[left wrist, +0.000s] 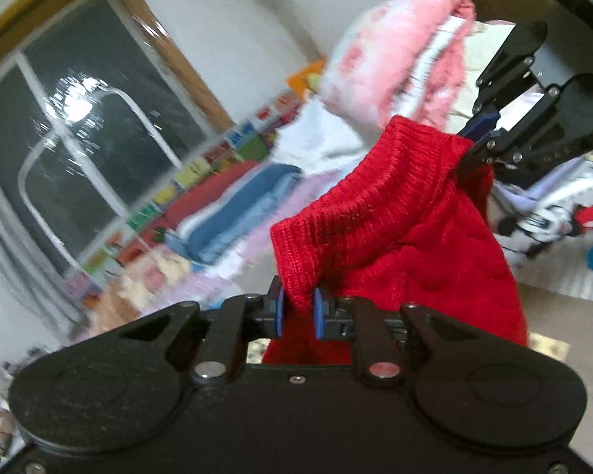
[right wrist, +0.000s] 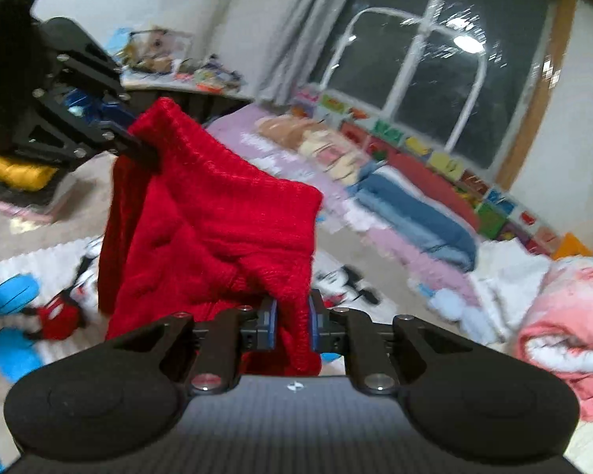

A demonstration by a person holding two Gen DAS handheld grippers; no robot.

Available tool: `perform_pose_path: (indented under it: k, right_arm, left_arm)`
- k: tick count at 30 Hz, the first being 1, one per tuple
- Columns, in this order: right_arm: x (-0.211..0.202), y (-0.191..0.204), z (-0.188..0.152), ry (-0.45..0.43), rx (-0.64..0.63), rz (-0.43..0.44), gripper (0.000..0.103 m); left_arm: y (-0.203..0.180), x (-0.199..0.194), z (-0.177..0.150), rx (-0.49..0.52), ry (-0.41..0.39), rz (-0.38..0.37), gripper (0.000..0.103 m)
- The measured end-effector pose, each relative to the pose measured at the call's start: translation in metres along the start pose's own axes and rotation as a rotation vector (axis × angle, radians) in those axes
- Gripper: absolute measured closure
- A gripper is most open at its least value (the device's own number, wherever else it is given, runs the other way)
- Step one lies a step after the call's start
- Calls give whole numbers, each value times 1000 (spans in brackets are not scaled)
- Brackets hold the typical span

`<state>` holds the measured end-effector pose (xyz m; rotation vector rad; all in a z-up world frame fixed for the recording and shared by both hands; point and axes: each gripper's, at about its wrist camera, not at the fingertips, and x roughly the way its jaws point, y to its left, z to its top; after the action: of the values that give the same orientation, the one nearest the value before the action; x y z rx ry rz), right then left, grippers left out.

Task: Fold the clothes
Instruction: 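Lift the red sweater with both grippers and shake it out in the air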

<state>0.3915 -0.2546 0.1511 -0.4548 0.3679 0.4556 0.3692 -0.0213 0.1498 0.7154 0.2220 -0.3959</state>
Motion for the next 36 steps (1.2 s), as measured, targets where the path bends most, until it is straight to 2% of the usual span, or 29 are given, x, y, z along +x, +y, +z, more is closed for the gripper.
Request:
perform_pose_path:
  k: [3, 11, 15, 19, 25, 36]
  right_arm:
    - [-1, 15, -21, 8, -37, 14, 87]
    - [-3, 58, -80, 32, -138, 59, 90]
    - [-4, 79, -110, 45, -189, 81, 93]
    - [-29, 133, -155, 95, -276, 146, 94]
    - [-64, 205, -204, 148, -417, 201, 95]
    - [-128, 285, -254, 170, -566, 226, 95]
  left_arm:
    - [-7, -2, -6, 21, -10, 18, 89]
    - [-81, -39, -75, 177, 44, -82, 90]
    - [-130, -72, -117, 244, 76, -153, 90]
    - [-176, -104, -151, 318, 101, -204, 90]
    - [-223, -142, -185, 413, 107, -208, 91]
    - [-289, -198, -225, 508, 115, -203, 91]
